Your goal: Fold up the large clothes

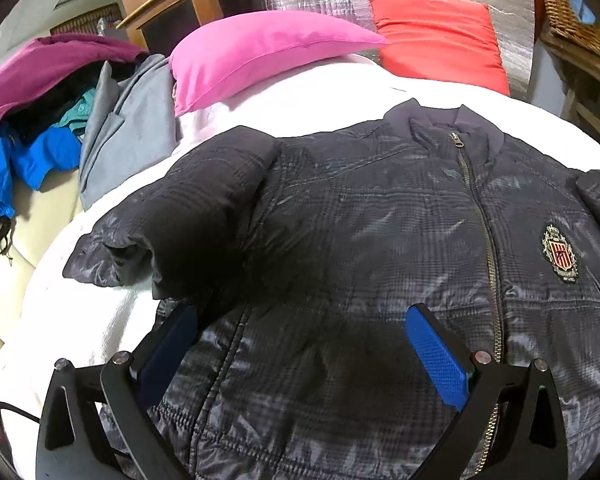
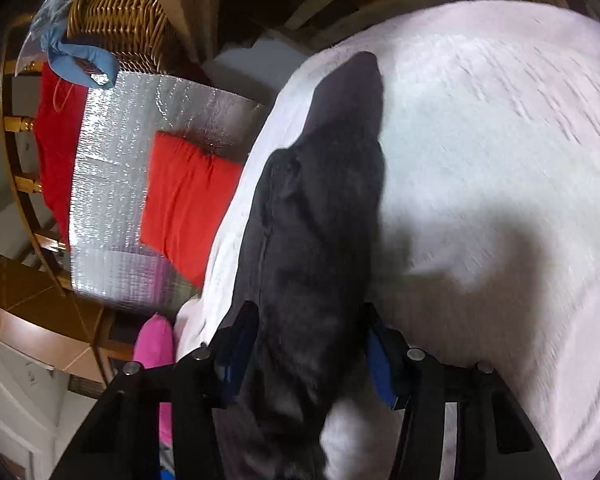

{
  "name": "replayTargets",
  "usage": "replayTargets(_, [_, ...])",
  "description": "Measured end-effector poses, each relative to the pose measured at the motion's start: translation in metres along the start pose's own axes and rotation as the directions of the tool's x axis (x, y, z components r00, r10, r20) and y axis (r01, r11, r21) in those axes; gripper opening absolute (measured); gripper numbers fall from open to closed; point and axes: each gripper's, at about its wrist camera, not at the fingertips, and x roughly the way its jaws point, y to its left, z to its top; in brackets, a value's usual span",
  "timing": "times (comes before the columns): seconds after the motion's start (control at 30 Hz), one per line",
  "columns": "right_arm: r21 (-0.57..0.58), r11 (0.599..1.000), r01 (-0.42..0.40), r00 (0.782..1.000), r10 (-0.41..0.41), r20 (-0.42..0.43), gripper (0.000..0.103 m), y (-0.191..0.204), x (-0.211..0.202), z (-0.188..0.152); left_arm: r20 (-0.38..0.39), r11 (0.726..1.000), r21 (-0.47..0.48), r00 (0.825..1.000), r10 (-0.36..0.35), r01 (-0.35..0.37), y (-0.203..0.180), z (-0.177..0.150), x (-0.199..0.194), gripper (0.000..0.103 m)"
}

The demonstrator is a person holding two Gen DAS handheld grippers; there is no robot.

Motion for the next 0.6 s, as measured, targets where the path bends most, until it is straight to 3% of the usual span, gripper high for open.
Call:
replayTargets(0.03, [-0.014,1.0,0.007,1.0,-0.007,0.008,0.048,0.003,0.004,0.001,-0.001,1.0,0.006,1.0,-0.002,0.002,-0.001,0.0,0.001,0.103])
replayTargets(0.07, [-0.023,1.0,0.01,1.0,-0.01,0.01,0.031,0.005,0.004,0.004,-0.002,1.0,0.01,1.0,-0.004,0.004,-0.002,0.0,0.001,0.103])
replayTargets(0.13, [-0.059,0.998,0.023,1.0,-0.022,0.014,0.018,0.014,0.005,0.001,-0.013,1.0,0.009,1.0,-0.016,0.016,-0.001,0.001,0.002,0.103])
replayTargets(0.23, [-0.147,0.989,0.016,0.998,-0.008,0.055,0.016,0.04,-0.015,-0.004,-0.031,1.0,-0.011,0.999,-0.028,0.028,0.006,0.001,0.003,0.103])
replayTargets(0.37, [-0.308,0.945,-0.115,0.99,0.135,0.045,0.016,0.103,-0.048,-0.034,-0.035,0.997,-0.065,0.999,-0.037,0.035,0.023,0.005,0.002,0.103])
replayTargets(0.5, [-0.395,0.886,-0.243,0.97,0.231,-0.078,0.016,0.157,-0.059,-0.088,-0.018,0.991,-0.128,0.999,-0.027,0.024,0.049,0.006,-0.005,0.103])
replayTargets(0.6, [-0.413,0.872,-0.264,0.961,0.202,-0.188,0.016,0.171,-0.045,-0.138,-0.015,0.986,-0.166,1.0,-0.026,0.023,0.063,0.005,-0.008,0.103])
